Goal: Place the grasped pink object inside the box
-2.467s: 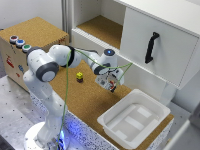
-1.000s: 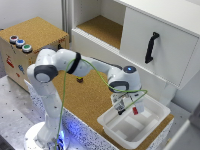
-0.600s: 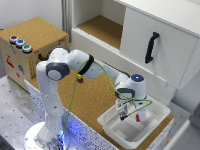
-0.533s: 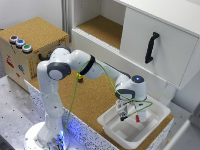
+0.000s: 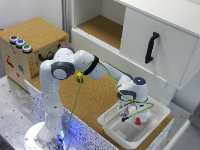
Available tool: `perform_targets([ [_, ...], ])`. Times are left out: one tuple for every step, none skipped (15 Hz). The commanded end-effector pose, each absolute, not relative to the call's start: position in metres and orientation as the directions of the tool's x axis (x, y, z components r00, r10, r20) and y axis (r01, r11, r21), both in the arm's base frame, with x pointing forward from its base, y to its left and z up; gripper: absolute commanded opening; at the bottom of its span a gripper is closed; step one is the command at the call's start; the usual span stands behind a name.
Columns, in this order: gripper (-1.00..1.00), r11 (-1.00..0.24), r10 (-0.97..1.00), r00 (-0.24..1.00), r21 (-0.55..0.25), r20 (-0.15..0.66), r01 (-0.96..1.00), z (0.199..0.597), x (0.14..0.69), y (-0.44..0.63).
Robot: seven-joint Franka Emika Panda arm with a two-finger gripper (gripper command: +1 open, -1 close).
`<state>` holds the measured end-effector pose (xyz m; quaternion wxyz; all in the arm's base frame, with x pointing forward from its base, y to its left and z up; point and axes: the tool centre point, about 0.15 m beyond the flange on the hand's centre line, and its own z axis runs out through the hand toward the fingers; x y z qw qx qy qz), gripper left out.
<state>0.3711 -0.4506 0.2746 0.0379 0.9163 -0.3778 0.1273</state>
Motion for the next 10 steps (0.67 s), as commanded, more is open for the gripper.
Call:
perform_targets([
  [1.00, -0.802, -0.596, 0.757, -0.155, 0.269, -0.577, 0.322, 0.378, -0.397],
  [1.00, -0.830, -0.557, 0.784, -0.161, 0.274, -0.534, 0.327, 0.383, -0.379],
  [1.00, -0.864, -0.503, 0.816, -0.149, 0.283, -0.481, 0.331, 0.387, -0.359],
  [1.00, -0.887, -0.461, 0.841, -0.155, 0.285, -0.434, 0.331, 0.391, -0.341],
  [1.00, -0.920, -0.389, 0.879, -0.175, 0.276, -0.352, 0.327, 0.398, -0.312],
  [1.00, -0.930, -0.361, 0.894, -0.180, 0.267, -0.322, 0.323, 0.400, -0.297],
  [1.00, -0.943, -0.317, 0.911, -0.190, 0.263, -0.273, 0.321, 0.403, -0.270],
  [1.00, -0.954, -0.281, 0.921, -0.181, 0.269, -0.238, 0.321, 0.405, -0.251],
  [1.00, -0.966, -0.237, 0.932, -0.172, 0.275, -0.195, 0.324, 0.408, -0.229],
  [1.00, -0.975, -0.193, 0.939, -0.161, 0.284, -0.151, 0.331, 0.411, -0.206],
])
